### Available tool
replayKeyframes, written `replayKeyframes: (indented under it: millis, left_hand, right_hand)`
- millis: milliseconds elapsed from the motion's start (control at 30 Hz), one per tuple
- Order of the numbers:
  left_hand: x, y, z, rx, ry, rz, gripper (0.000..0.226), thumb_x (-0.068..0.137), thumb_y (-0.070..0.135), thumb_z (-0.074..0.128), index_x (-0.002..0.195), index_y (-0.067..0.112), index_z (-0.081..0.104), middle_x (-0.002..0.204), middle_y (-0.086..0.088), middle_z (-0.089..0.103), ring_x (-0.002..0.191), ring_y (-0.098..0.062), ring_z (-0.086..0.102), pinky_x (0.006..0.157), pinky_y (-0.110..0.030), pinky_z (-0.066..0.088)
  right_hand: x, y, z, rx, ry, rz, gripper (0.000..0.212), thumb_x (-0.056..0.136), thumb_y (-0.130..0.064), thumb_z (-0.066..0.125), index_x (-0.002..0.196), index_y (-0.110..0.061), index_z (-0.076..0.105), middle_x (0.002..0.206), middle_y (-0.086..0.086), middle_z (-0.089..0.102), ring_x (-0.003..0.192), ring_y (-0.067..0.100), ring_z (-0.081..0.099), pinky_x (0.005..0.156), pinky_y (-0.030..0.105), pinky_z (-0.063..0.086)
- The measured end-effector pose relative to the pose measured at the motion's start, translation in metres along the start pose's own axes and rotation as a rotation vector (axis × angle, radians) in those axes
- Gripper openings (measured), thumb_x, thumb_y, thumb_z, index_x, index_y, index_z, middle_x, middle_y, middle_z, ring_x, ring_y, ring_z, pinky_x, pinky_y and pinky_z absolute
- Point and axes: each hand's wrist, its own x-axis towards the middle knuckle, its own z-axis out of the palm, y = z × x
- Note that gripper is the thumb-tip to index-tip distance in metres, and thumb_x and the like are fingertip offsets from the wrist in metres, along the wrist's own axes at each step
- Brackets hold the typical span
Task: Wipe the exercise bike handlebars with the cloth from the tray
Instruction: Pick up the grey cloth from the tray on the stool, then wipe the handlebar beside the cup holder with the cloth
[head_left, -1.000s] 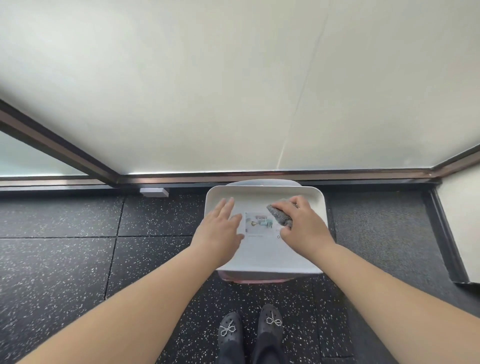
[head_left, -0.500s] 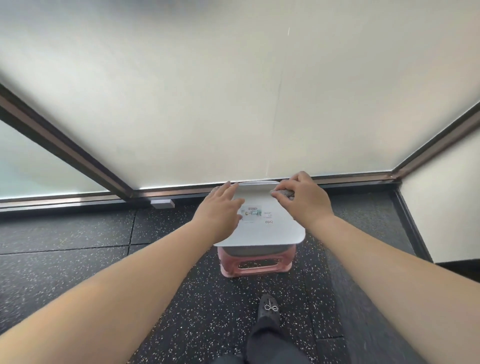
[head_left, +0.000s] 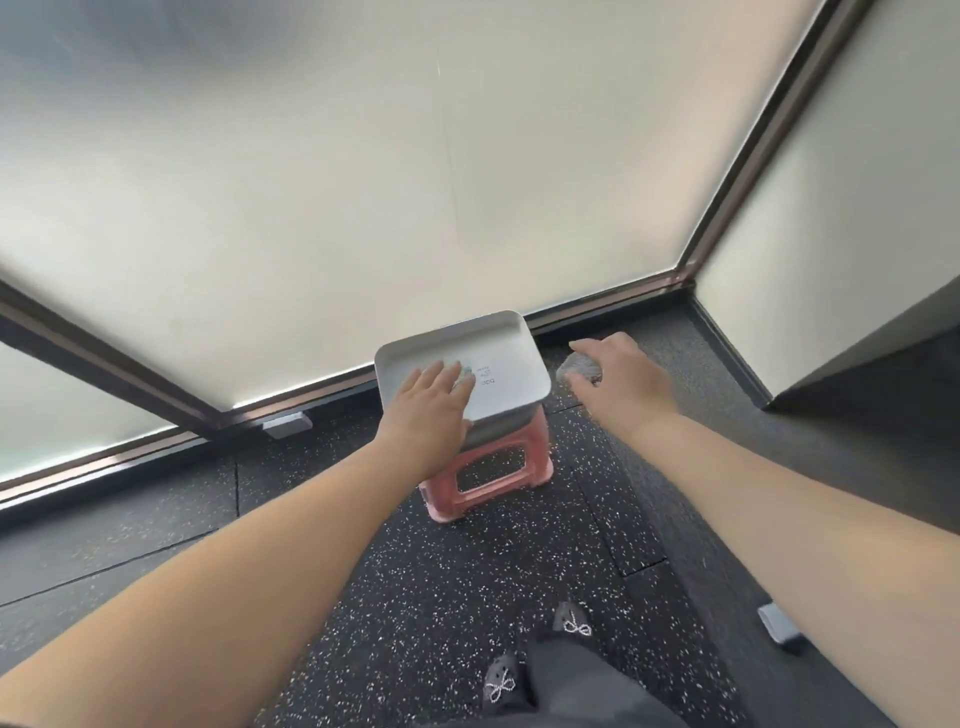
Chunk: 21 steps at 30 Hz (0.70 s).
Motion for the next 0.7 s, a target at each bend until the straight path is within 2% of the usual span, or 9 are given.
replayKeyframes:
  millis: [133, 233, 333, 433, 567, 700]
  left_hand:
    - [-0.016, 0.036, -0.012, 0.004, 0.031, 0.066, 0.059, 0.098, 0.034, 0.041, 0.15, 0.018, 0.018, 0.157, -0.004, 0.021, 0.146, -0.023, 0.012, 0.119, -0.039, 0.004]
    - [-0.023, 0.066, -0.018, -0.001, 0.032, 0.083, 0.058, 0.098, 0.035, 0.04, 0.149, 0.02, 0.018, 0.156, -0.003, 0.024, 0.145, -0.023, 0.015, 0.119, -0.039, 0.003]
    - [-0.029, 0.101, -0.019, 0.0, 0.023, 0.108, 0.058, 0.098, 0.036, 0.04, 0.149, 0.022, 0.018, 0.155, -0.001, 0.027, 0.145, -0.022, 0.017, 0.12, -0.039, 0.005]
    - [-0.035, 0.147, -0.021, -0.018, 0.042, 0.157, 0.057, 0.097, 0.036, 0.041, 0.148, 0.022, 0.021, 0.154, 0.0, 0.03, 0.143, -0.021, 0.021, 0.12, -0.04, 0.006]
    - [-0.04, 0.215, -0.023, -0.012, 0.091, 0.237, 0.057, 0.096, 0.038, 0.043, 0.148, 0.023, 0.024, 0.153, 0.002, 0.033, 0.142, -0.02, 0.024, 0.119, -0.04, 0.01]
    - [-0.043, 0.284, -0.031, -0.007, 0.115, 0.325, 0.058, 0.096, 0.038, 0.046, 0.148, 0.024, 0.023, 0.153, 0.004, 0.032, 0.143, -0.019, 0.024, 0.118, -0.04, 0.011]
  right_hand:
    - [-0.039, 0.031, -0.019, 0.06, 0.043, 0.077, 0.034, 0.091, -0.041, 0.052, 0.123, -0.033, 0.058, 0.119, 0.0, 0.051, 0.092, 0.021, 0.058, 0.078, 0.035, 0.051]
    - [-0.067, 0.056, -0.035, 0.086, 0.056, 0.123, 0.034, 0.089, -0.04, 0.057, 0.121, -0.03, 0.06, 0.117, 0.002, 0.05, 0.094, 0.021, 0.056, 0.078, 0.033, 0.049]
    - [-0.098, 0.088, -0.052, 0.067, 0.069, 0.164, 0.036, 0.085, -0.037, 0.061, 0.12, -0.032, 0.059, 0.114, 0.001, 0.051, 0.088, 0.019, 0.055, 0.07, 0.03, 0.045]
    - [-0.136, 0.124, -0.074, 0.072, 0.103, 0.209, 0.037, 0.086, -0.033, 0.062, 0.122, -0.031, 0.058, 0.114, -0.001, 0.05, 0.086, 0.017, 0.053, 0.068, 0.027, 0.04]
    - [-0.19, 0.177, -0.104, 0.083, 0.144, 0.3, 0.037, 0.086, -0.03, 0.062, 0.122, -0.032, 0.057, 0.116, -0.002, 0.048, 0.078, 0.02, 0.058, 0.068, 0.033, 0.05]
    - [-0.244, 0.226, -0.13, 0.079, 0.216, 0.365, 0.037, 0.086, -0.026, 0.061, 0.122, -0.031, 0.057, 0.116, -0.002, 0.047, 0.073, 0.019, 0.057, 0.06, 0.029, 0.044]
